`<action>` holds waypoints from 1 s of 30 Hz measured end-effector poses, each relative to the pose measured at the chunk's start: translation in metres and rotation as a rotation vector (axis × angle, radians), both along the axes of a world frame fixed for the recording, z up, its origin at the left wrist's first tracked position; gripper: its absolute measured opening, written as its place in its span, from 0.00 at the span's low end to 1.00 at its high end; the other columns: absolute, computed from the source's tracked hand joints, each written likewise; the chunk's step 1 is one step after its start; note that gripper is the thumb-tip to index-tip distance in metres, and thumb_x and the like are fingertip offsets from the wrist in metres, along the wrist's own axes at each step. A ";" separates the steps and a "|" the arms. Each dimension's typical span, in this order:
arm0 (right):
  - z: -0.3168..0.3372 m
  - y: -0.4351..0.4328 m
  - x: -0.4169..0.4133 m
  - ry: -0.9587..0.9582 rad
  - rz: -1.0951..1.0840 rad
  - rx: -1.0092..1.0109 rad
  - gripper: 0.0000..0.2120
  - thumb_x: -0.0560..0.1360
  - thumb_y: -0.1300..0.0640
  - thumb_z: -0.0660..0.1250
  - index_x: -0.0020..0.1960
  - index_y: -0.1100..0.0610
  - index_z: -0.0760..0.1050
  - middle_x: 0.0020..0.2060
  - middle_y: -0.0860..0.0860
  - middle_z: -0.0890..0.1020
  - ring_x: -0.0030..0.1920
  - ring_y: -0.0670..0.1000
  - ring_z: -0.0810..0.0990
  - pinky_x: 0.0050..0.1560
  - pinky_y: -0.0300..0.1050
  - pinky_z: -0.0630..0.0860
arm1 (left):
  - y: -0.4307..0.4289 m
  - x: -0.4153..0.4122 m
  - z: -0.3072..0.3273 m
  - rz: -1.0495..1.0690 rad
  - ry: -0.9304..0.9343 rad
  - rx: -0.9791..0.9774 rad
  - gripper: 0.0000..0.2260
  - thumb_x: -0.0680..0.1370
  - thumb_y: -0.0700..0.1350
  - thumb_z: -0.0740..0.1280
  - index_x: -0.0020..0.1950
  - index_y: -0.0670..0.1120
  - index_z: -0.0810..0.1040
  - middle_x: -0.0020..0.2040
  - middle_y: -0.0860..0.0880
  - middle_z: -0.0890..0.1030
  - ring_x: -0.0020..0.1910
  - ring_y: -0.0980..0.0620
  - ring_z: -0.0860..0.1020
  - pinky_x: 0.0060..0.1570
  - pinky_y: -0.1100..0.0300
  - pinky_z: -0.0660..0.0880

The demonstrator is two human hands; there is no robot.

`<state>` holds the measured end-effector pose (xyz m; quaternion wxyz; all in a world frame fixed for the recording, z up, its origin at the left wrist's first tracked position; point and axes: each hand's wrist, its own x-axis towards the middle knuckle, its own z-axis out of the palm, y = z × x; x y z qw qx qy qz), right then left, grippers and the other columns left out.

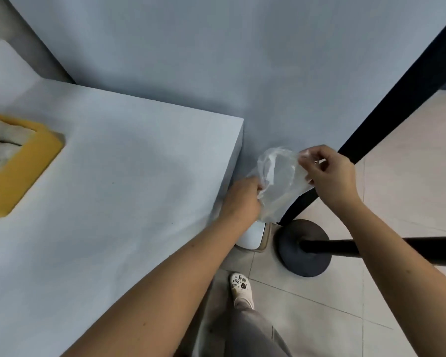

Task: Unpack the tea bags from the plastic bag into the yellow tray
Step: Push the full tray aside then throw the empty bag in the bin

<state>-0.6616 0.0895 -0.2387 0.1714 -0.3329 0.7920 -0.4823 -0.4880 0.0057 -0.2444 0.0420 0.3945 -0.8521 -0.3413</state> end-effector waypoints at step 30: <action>-0.406 -0.001 0.012 -0.444 0.007 0.355 0.12 0.79 0.61 0.63 0.58 0.50 0.79 0.48 0.53 0.81 0.43 0.48 0.82 0.50 0.49 0.80 | -0.021 -0.064 -0.365 0.780 -0.274 0.914 0.17 0.76 0.32 0.61 0.64 0.40 0.76 0.53 0.43 0.76 0.51 0.44 0.74 0.49 0.58 0.76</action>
